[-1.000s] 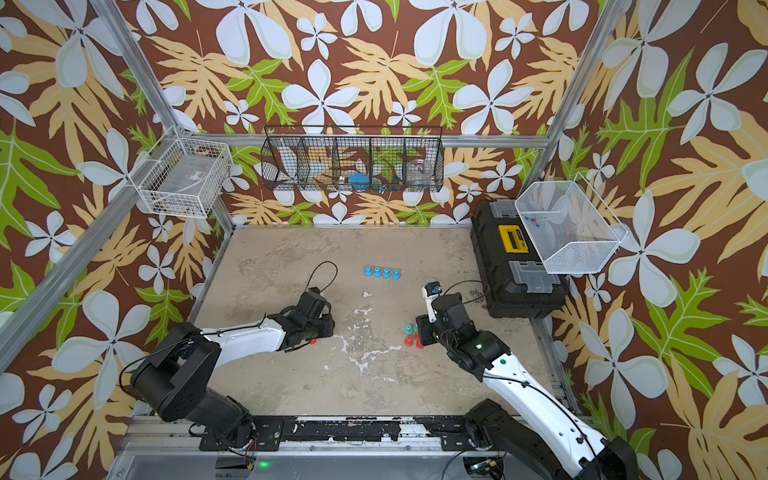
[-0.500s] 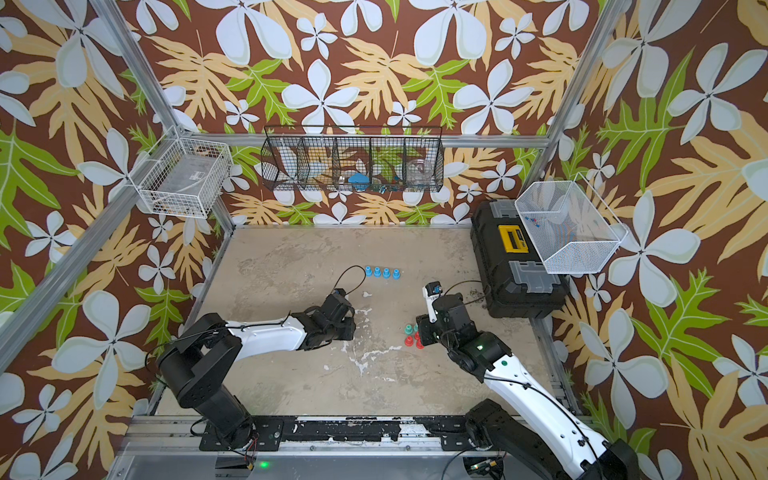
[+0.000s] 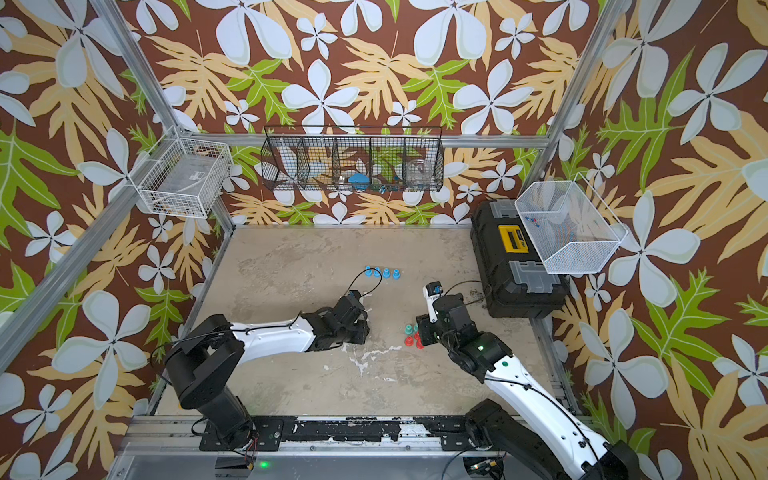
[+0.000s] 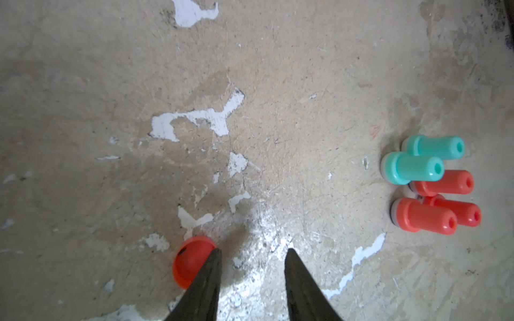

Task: Close the stamp cap
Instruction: Move the cover to the center of the board, then pick up the stamp from the center of the board.

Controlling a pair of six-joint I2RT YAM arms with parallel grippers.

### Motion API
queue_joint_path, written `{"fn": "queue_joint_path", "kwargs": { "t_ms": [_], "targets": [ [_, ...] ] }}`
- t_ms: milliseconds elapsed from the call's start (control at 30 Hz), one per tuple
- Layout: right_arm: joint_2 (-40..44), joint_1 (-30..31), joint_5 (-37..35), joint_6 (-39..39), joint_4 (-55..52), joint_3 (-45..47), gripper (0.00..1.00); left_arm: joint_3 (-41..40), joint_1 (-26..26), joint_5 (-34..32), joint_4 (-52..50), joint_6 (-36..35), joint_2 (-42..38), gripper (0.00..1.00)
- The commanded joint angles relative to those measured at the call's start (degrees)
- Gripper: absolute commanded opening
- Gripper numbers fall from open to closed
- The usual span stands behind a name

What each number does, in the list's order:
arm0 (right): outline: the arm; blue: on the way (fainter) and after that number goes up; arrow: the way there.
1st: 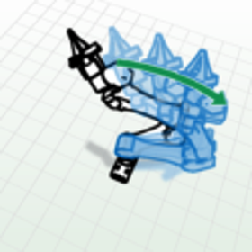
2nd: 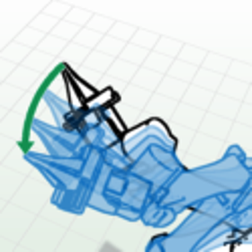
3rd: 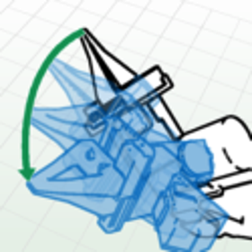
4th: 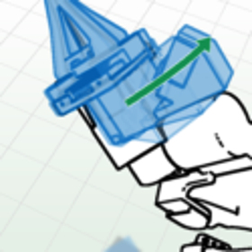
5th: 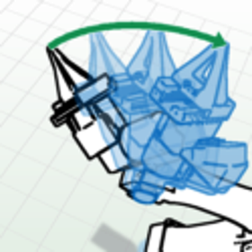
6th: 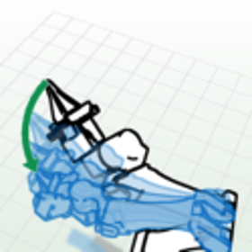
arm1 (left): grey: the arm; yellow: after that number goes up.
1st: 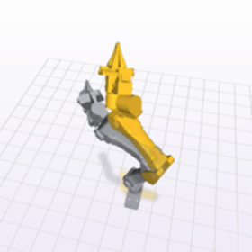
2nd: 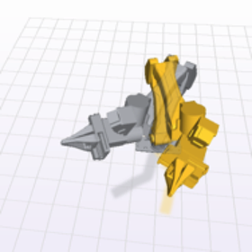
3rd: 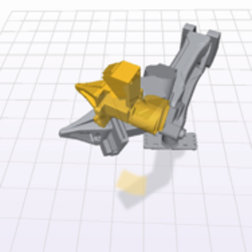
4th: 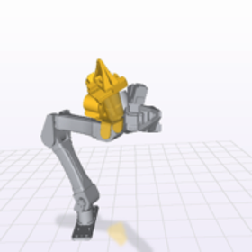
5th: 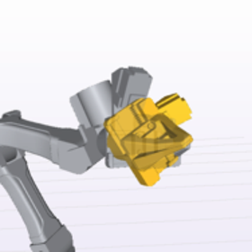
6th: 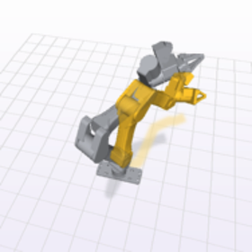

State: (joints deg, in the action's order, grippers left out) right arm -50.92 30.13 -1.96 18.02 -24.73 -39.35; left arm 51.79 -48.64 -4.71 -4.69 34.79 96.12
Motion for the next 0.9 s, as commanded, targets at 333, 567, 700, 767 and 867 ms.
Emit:
{"fn": "queue_joint_path", "kwargs": {
  "t_ms": [333, 567, 700, 767, 867],
  "targets": [
    [-6.92, 0.34, -0.84, -0.04, -1.08, -1.66, 0.38, -6.98, 4.06, -0.58, -5.59, -3.05, -29.32, 0.41],
    [-12.28, 3.35, -1.29, 0.46, -2.18, -3.54, 0.37, -8.02, 14.50, -0.96, -15.86, -8.47, -44.60, 0.42],
    [-14.65, 6.22, -2.50, 2.39, -1.81, -3.22, 0.36, -9.67, 21.88, 1.67, -18.76, -11.32, -48.92, 0.42],
    [-15.67, 7.10, -2.71, 3.36, -1.87, -3.12, 0.36, -11.04, 25.24, 4.20, -19.11, -12.20, -50.05, 0.42],
    [-16.71, 8.03, -4.08, 4.94, -2.16, -2.60, 0.37, -12.91, 26.66, 5.61, -17.82, -11.98, -51.46, 0.42]
  ]
}}
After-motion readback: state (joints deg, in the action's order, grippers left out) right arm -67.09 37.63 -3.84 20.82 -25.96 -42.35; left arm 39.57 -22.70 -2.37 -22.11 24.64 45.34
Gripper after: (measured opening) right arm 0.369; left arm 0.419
